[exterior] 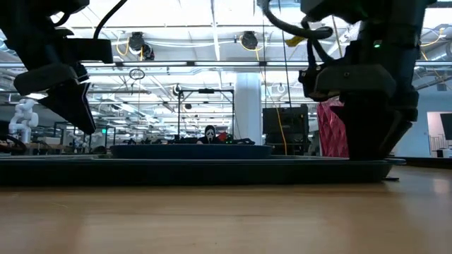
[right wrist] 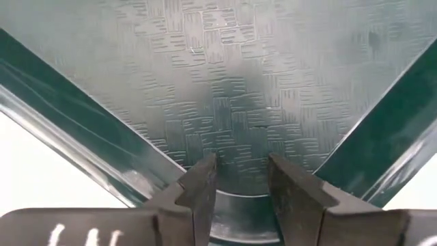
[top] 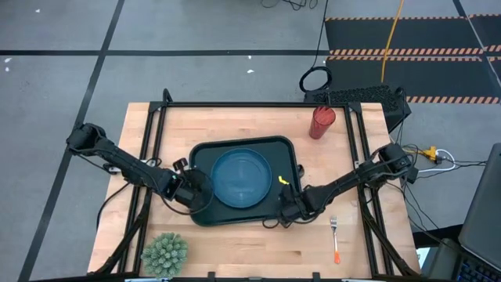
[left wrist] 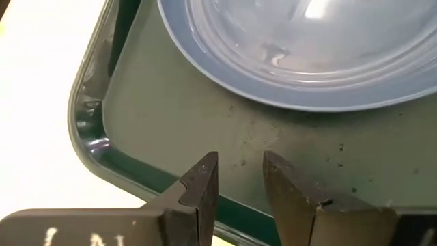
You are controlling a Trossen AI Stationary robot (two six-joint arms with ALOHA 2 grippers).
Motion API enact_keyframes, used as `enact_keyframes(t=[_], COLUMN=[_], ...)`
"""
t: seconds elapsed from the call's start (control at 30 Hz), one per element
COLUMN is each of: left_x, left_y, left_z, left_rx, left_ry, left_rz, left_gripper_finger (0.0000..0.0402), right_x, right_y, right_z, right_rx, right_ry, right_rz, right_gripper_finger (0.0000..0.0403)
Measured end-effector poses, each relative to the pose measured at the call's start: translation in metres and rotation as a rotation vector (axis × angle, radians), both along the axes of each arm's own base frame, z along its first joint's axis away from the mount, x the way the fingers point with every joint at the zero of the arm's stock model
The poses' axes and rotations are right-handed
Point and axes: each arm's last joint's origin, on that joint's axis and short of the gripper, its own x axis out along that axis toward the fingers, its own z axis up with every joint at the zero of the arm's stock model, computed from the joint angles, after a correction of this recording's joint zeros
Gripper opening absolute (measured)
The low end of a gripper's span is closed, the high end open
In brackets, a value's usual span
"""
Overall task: Pick and place plate/cup/fork/spoon on tray
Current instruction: Adjust the black tray
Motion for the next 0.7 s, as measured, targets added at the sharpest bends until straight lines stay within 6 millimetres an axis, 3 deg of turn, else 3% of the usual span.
enact_keyframes(t=[0.2, 0.43, 0.7], left_x=[-0.002, -0.001, 0.001], left_y=[0.002, 0.004, 0.013], left_z=[0.000, 0.000, 0.000], left_rx=[0.034, 0.053, 0.033], left_ry=[0.015, 0.012, 0.035], left_rz=[0.005, 0.007, 0.045], left_gripper_finger=[0.0120, 0.0120, 0.0120], right_x=[-0.004, -0.004, -0.002], right_y=[0.008, 0.004, -0.018], right_z=[0.000, 0.003, 0.033], right_rx=[-0.020, -0.074, -0.205], right_ry=[-0.017, -0.030, -0.144], right_rz=[-0.026, 0.018, 0.084], right_gripper_finger=[0.0125, 0.0125, 0.0125])
